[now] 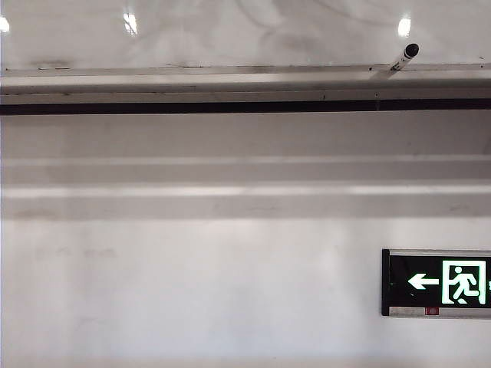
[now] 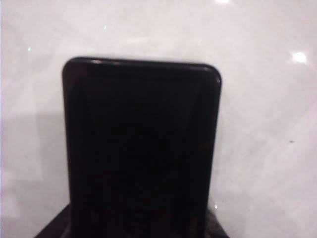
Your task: Wipe the whiteboard clean using the black magnetic whiteboard eraser attached to the whiteboard.
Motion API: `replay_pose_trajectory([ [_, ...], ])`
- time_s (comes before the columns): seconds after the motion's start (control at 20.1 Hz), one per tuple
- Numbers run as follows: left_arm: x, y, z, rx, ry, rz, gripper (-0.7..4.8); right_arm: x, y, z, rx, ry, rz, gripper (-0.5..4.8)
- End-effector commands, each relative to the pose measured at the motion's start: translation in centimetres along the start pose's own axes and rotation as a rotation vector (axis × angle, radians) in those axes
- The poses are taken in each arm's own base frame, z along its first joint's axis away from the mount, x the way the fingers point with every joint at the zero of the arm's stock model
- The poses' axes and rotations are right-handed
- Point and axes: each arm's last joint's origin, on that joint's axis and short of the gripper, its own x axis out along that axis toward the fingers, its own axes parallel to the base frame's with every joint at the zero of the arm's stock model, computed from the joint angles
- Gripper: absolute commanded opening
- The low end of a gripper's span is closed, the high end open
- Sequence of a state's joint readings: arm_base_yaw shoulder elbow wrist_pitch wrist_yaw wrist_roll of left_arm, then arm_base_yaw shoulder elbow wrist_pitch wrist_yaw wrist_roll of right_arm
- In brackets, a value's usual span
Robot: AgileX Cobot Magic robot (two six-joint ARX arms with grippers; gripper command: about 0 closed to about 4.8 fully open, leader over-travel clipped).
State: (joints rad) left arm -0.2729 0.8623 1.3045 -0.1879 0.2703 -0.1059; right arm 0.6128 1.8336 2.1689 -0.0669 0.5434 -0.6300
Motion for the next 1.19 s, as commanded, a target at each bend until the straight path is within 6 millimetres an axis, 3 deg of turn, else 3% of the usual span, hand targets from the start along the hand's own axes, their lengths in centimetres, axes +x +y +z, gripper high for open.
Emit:
replay_pose_trajectory([
  [0.05, -0.2, -0.1, 0.3, 0.005, -0.016, -0.009, -0.05, 0.9, -3.0, -0.7, 0.032, 0.083, -0.254, 0.2],
  [0.15, -0.2, -0.1, 0.3, 0.006, -0.016, -0.009, -0.05, 0.5, -4.1, -0.5, 0.032, 0.088, -0.275, -0.01],
  [0.45, -0.2, -0.1, 0.3, 0.006, -0.017, -0.009, -0.05, -1.6, -7.6, 1.1, 0.076, 0.04, -0.304, -0.01],
  [0.6, -0.2, -0.1, 0.3, 0.006, -0.017, -0.009, -0.05, -1.9, -7.9, 1.4, 0.093, 0.018, -0.288, 0.02],
  [0.7, -0.2, -0.1, 0.3, 0.006, -0.017, -0.009, -0.05, -1.8, -7.5, 1.2, 0.071, 0.014, -0.233, 1.02],
  [0.8, -0.2, -0.1, 0.3, 0.005, -0.017, -0.009, -0.05, -1.7, -7.1, 0.9, 0.044, 0.011, -0.155, 2.76],
  [1.19, -0.2, -0.1, 0.3, 0.006, -0.017, -0.01, -0.05, -2.2, -7.6, 1.4, 0.051, -0.02, -0.138, 2.81],
])
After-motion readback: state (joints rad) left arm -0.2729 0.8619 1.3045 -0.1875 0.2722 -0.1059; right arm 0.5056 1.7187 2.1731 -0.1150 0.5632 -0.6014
